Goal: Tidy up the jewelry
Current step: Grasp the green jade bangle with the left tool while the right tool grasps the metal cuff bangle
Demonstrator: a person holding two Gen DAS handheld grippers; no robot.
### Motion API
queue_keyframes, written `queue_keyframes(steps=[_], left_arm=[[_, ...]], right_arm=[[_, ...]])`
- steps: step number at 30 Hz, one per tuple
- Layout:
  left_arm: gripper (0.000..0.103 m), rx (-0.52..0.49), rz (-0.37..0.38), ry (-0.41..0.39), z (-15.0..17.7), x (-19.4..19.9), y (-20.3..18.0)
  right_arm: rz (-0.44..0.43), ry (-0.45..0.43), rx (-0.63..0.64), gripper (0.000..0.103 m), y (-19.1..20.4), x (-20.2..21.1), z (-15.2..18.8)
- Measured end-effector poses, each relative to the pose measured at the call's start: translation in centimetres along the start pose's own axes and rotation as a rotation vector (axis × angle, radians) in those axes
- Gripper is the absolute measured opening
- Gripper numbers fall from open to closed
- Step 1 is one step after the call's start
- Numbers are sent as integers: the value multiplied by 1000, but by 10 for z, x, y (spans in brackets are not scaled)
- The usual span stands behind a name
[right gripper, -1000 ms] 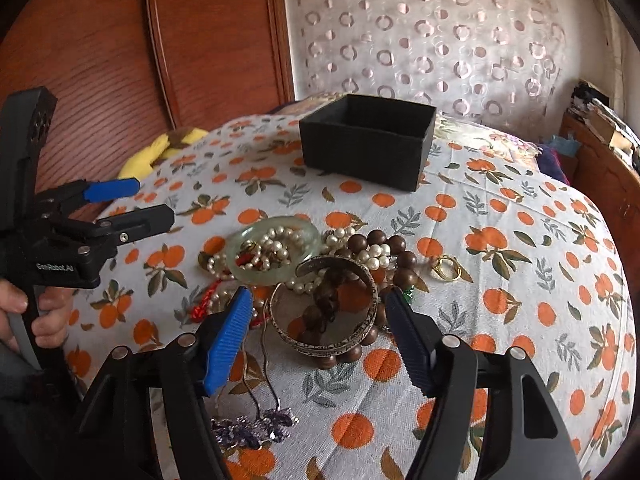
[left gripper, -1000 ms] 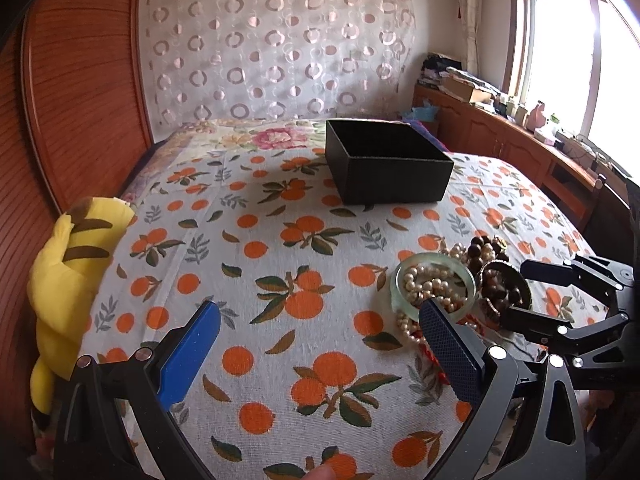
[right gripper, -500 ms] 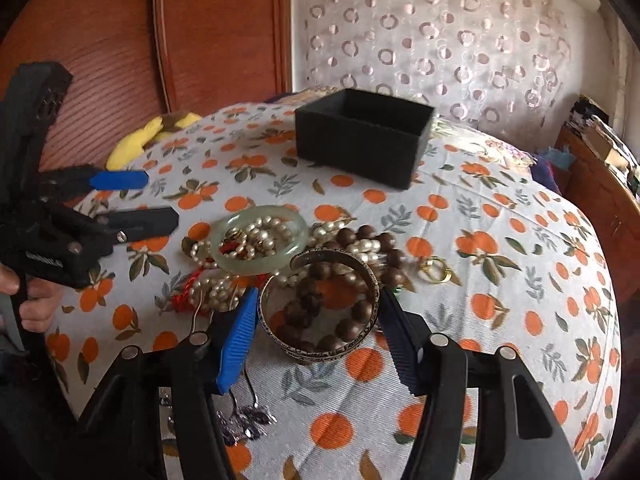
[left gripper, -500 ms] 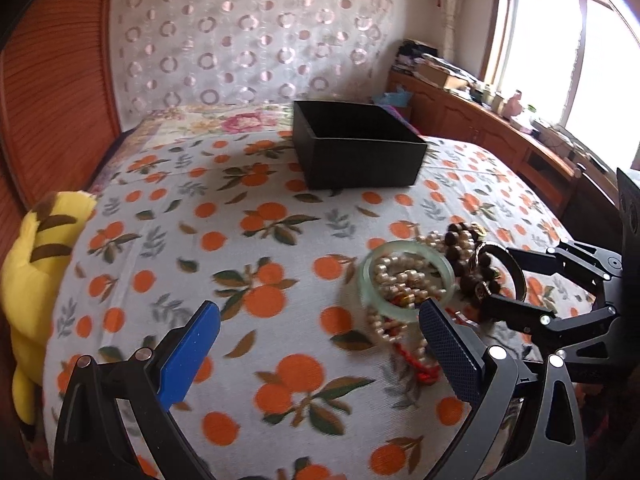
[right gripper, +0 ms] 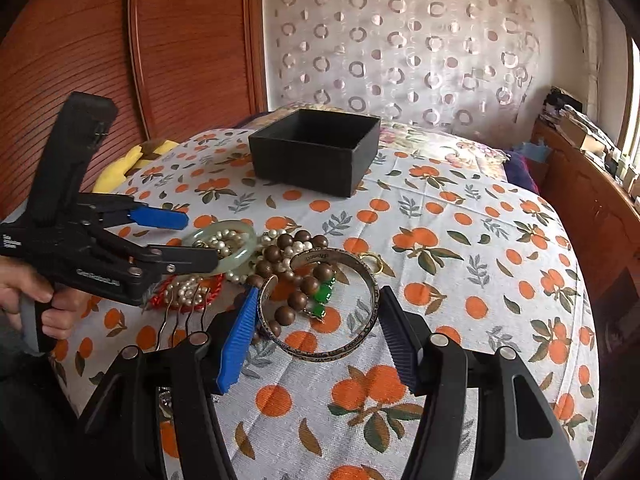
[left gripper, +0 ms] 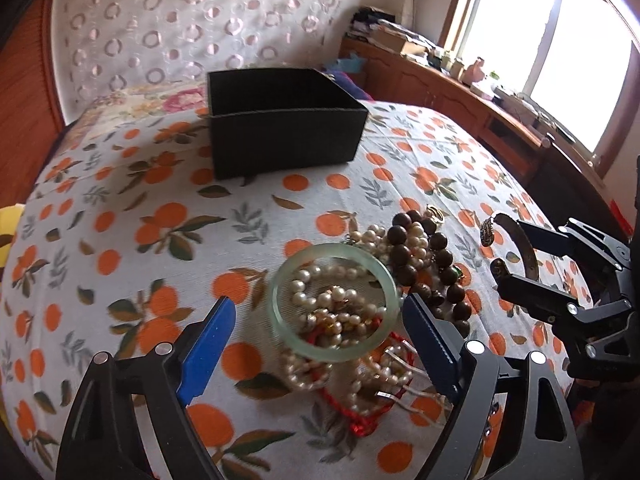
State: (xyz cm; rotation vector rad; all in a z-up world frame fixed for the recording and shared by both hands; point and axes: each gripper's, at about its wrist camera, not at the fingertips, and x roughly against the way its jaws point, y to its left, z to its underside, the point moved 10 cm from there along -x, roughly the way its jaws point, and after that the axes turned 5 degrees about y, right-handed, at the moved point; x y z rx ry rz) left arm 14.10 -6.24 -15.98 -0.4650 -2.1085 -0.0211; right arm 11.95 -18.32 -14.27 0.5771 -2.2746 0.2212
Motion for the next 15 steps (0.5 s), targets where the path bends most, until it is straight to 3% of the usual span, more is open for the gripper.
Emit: queue_keyframes(steps=[9,12,15], left_arm=[[82,-39,-24,26,-9,-15,-8],[72,-59,-49,24,-10,-17,-10],[69,-69,-54,22,-10,-17,-12]], right_arm=[[-1,-3,-13,63,-5,1,5],[0,-5,-17,63,-6,2,6],[0,-7,-18,63,-7,3,7]])
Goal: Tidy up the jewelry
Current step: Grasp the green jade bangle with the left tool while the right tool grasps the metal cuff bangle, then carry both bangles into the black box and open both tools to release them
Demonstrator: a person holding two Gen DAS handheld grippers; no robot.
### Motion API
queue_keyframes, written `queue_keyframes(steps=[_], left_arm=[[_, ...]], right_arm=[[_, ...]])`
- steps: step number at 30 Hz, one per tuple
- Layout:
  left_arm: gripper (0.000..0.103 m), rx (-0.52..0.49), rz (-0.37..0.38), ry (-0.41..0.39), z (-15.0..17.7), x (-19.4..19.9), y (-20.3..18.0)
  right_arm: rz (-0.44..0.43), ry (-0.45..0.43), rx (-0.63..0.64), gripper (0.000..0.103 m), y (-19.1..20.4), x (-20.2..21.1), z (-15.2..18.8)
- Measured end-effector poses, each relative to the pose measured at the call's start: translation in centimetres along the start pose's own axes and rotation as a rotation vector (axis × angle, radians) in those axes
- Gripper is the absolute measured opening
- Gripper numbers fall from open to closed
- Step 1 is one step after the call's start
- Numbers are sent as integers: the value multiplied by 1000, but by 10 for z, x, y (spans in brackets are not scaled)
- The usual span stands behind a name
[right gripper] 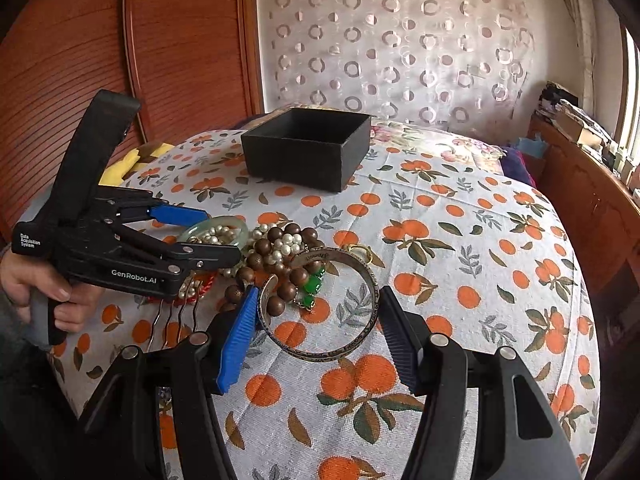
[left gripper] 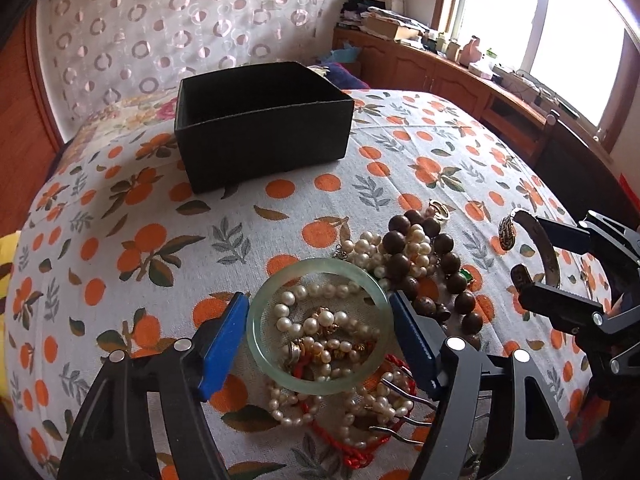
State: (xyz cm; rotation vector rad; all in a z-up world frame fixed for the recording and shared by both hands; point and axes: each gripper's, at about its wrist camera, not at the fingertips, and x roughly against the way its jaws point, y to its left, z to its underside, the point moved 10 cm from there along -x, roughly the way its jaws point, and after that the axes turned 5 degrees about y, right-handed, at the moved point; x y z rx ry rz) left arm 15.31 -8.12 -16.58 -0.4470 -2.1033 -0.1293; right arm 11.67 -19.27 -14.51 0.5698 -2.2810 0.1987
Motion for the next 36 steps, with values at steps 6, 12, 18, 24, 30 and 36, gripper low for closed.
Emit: queue_keyframes(steps=[6,12,18,24,30,36], left_arm=[[69,24,-6,-68,-8,17,7],[69,50,-13,-130,-26,37,20],[69,79,-16,-177,-46,49,33],[69,95,-25,-211,-66,58,45],[69,118,-40,-240,-87,67,63],[69,147,-61,-251,-101,69,82]], right_arm=[[3,1,-2,63,-2,-2,-3],[8,-4,38,63,-1,-9,-21],[5,-18,75,63,-5,-20,-53],[-5,-29,97,63,-11,-35,-88],[-18,-51,128,63,-15,-53,-134],[-62,-59,126,63,-15,-78,-165]])
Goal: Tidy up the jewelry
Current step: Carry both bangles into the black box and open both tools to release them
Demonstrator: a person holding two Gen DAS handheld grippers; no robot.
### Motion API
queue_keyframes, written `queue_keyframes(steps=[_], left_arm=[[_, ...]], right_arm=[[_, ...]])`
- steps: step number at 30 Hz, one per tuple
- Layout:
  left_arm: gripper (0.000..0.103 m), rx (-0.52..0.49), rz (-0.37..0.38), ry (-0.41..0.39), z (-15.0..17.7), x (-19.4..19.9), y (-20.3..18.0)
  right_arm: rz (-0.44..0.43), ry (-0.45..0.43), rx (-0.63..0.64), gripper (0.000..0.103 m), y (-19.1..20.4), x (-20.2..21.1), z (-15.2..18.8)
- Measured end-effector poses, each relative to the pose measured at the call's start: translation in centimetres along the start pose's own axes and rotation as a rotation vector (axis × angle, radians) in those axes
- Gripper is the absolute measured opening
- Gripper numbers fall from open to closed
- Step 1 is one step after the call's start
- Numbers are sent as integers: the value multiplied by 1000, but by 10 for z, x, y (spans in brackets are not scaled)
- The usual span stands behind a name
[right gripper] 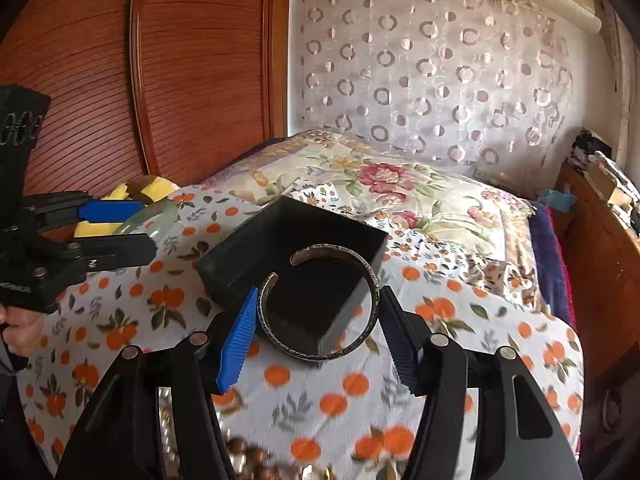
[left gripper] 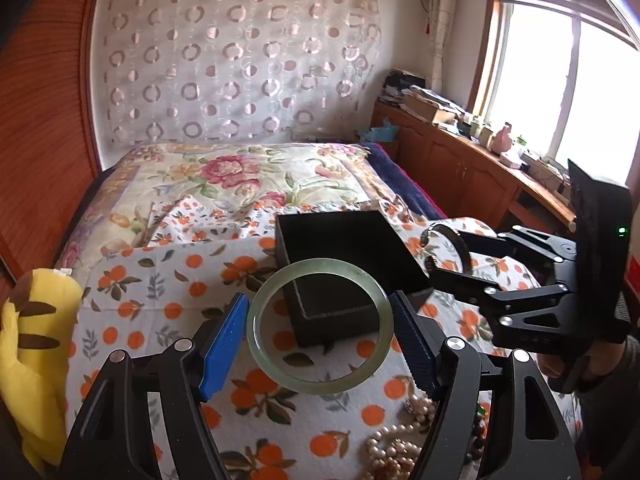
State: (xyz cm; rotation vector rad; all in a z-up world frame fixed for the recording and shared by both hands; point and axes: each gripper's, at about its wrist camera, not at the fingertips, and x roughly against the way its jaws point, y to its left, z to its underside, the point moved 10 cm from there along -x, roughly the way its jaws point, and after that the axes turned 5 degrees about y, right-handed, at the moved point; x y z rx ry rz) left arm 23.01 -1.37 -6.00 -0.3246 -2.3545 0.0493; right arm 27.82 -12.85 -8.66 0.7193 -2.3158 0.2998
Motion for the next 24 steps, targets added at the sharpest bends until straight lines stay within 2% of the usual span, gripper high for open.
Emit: queue_keyframes(steps=[9,16,24], left_arm=[[69,24,-18,16,-8,-12,17],[69,27,-22,25,-13,-19,20],[69,3,-11,35,-29,-36,7]], right_arm=[[-58,2,-19,63,5,-27,-8],[-86,-49,-35,63,6,-22,-15],[-19,-65,-83,63,-20,-10,-14]])
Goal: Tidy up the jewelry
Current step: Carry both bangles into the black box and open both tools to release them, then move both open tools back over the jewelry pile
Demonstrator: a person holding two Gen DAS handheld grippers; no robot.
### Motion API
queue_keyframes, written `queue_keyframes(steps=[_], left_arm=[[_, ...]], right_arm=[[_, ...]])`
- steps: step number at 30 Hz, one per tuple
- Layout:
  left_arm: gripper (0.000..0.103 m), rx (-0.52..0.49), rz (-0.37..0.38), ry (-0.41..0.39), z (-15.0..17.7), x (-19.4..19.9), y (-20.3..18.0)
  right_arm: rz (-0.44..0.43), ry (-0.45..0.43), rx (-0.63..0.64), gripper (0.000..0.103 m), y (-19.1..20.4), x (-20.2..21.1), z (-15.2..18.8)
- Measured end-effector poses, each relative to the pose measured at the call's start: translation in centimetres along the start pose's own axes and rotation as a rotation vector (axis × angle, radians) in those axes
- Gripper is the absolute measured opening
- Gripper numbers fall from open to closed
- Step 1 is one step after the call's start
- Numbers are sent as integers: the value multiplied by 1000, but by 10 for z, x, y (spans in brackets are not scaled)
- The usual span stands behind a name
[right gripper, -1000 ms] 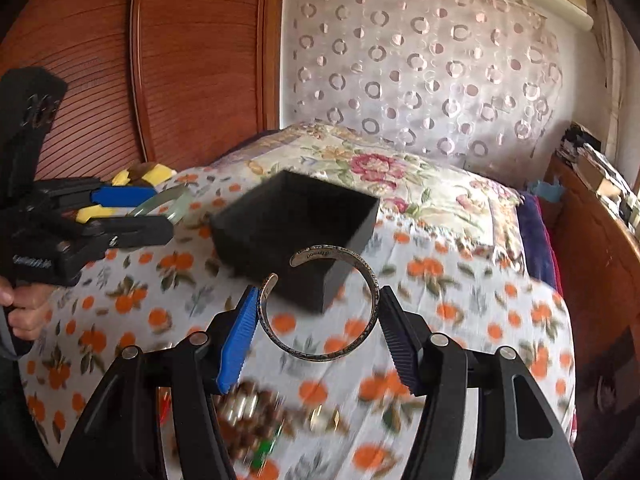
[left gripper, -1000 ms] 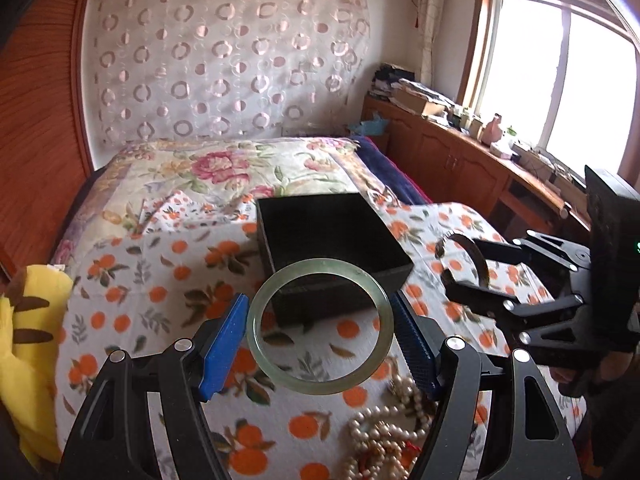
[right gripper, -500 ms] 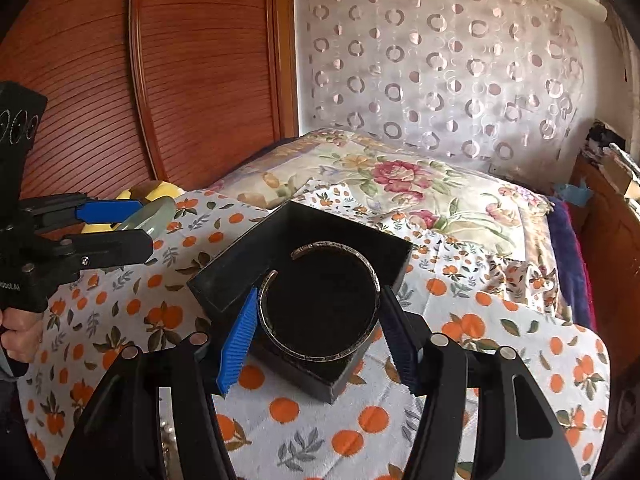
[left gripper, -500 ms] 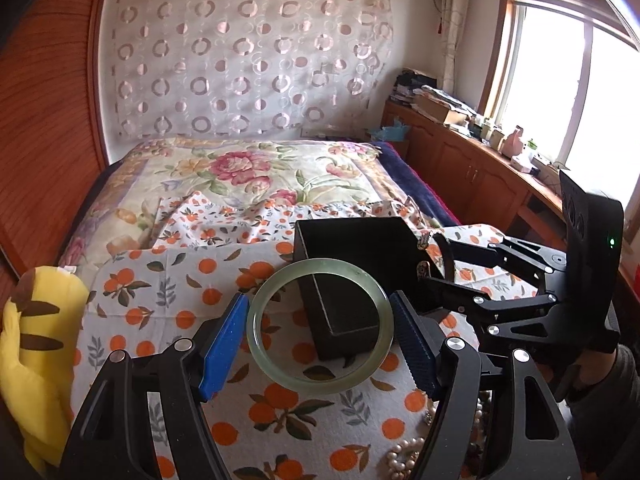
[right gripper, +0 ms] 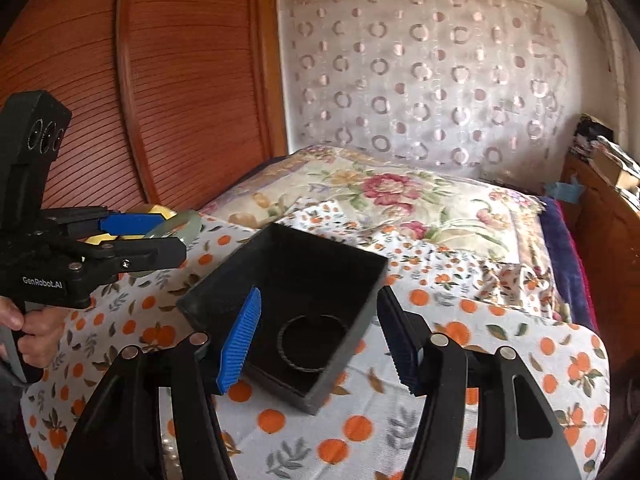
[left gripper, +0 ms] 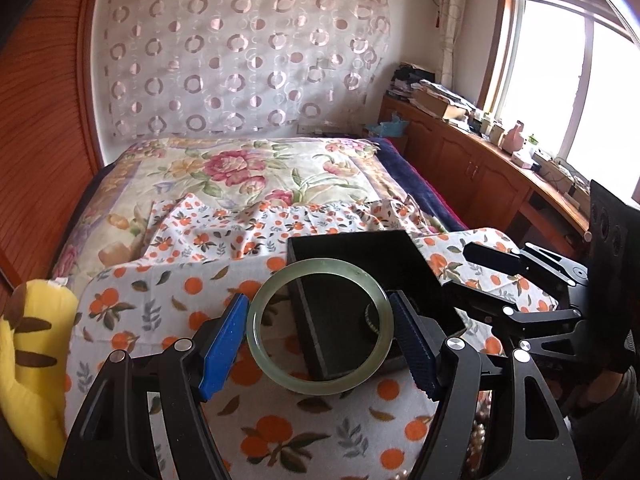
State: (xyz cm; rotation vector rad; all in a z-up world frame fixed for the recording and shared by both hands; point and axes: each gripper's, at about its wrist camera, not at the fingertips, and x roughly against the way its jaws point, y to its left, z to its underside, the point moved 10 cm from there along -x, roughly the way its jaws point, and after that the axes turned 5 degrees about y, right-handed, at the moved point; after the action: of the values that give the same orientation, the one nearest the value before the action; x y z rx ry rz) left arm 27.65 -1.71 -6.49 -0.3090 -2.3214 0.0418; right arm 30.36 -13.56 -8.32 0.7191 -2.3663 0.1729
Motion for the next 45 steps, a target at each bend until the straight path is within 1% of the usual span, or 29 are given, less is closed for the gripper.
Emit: queue_keyframes(steps=[8,17,22,23,26,27,33,39,41,45], left_arm=[[69,-41,-2,24,-14,-28,-18],[69,-93,-12,49,-16,-49,-38],[69,-93,-22,66,-14,-58,-40],[70,-94,-23,65,-14,-59,-40],[79,-92,-25,63,-15,-59,-40],[79,-92,-23,61,-14,-59,-40],[79,-65,-5,38,-5,-39,-34],[79,-60,-5,29,20,-5,-26],[79,-62,-5,29,30,5,-26],[79,-63,2,39,54,19,-26]], right_arm=[[95,4,-70,63,-42,-3,7],[102,8,-106,63,-58,-8,13],[100,9,-113,63,-60,-10,15],[98,9,-114,63,-60,-10,16],[99,9,-115,63,-60,-9,16],[100,8,-114,63,-60,-10,16],[109,-11,-104,63,-56,-3,9],[107,-40,-59,63,-36,24,-4],[89,-25,-30,63,-25,29,-2],[75,-4,-4,62,-6,43,15]])
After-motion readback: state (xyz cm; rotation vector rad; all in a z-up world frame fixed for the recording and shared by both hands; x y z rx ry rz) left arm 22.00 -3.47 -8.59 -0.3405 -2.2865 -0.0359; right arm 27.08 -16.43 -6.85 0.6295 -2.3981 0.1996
